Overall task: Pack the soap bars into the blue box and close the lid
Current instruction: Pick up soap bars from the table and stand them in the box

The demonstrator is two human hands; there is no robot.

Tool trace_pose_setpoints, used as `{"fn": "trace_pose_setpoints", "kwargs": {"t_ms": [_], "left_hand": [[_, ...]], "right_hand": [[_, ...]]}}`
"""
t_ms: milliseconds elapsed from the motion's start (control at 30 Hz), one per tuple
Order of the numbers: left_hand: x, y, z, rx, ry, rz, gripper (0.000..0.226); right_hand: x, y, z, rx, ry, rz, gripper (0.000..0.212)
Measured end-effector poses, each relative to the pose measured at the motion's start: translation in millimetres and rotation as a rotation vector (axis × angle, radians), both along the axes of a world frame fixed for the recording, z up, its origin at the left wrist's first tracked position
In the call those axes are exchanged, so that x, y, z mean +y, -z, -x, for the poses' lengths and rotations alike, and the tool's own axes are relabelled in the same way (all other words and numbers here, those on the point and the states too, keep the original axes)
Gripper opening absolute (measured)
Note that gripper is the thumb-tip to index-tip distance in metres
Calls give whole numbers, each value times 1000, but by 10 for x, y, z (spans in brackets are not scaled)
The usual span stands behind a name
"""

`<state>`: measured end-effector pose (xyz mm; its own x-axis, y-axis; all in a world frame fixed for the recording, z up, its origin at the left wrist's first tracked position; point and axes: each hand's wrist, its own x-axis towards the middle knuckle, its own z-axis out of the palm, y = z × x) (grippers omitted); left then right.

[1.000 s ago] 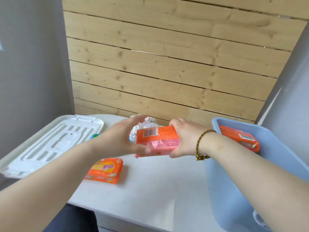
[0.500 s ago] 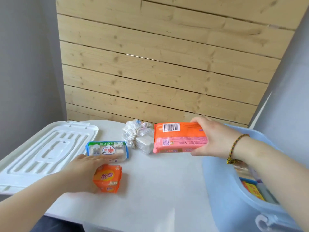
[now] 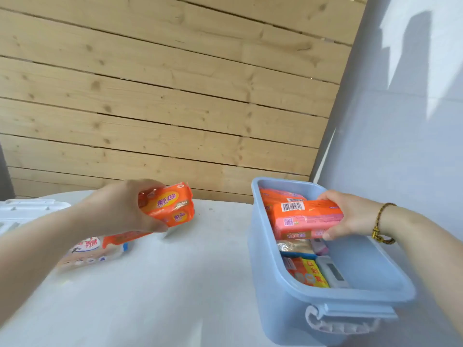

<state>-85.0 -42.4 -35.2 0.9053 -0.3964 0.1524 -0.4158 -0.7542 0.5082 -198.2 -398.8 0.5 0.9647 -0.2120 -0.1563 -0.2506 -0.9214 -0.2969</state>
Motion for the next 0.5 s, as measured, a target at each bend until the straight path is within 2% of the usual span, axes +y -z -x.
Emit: {"fn": "trace_pose_setpoints", "kwargs": {"t_ms": [100, 233, 367, 500], "left_hand": [[-365, -121, 37, -18, 73, -5, 77], [-696, -241, 34, -21, 179, -16, 73], [-935, -343, -2, -47, 212, -4, 79], [-1163, -413, -15, -105, 242, 48, 73]], "right_hand": [[-54, 185, -60, 66, -25, 21, 76], [-21, 337, -225, 33, -128, 318, 87], [86, 441, -250, 37, -130, 548, 83], [176, 517, -271, 106, -93, 498, 78]]}}
